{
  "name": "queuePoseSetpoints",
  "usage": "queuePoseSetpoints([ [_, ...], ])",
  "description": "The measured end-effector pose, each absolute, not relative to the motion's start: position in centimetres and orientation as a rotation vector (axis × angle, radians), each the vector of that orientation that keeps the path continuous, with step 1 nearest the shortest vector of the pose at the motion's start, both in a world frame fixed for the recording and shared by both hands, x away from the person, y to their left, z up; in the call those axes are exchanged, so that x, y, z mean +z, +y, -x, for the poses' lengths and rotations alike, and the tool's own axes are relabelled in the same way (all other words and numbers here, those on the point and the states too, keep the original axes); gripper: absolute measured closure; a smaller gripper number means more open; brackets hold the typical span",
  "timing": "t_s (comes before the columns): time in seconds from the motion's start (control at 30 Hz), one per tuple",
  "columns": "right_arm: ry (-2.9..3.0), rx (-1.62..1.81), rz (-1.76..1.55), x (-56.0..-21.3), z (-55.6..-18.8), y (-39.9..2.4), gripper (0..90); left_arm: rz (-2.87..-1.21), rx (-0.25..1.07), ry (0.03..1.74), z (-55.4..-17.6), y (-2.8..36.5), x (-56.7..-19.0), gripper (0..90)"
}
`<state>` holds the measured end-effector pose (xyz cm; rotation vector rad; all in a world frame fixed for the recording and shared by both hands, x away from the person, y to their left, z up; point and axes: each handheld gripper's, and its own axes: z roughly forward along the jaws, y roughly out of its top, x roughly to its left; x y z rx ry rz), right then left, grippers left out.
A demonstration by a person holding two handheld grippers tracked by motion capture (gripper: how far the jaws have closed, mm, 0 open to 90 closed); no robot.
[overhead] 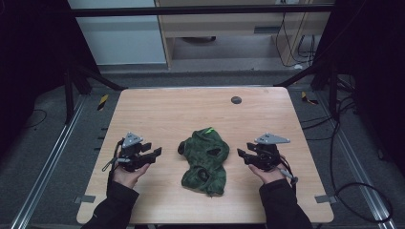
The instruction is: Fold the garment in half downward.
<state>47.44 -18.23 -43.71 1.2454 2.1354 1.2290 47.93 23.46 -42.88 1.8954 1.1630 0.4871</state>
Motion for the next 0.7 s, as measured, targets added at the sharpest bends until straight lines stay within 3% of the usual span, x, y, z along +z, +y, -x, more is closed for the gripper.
queuePoseSetpoints([
  [0.7, 2.114, 1.259, -1.208, -42.0, -50.0, -16.7, 55.3, -1.935, 0.477, 1.108, -50.6, 20.2, -42.3, 49.9],
])
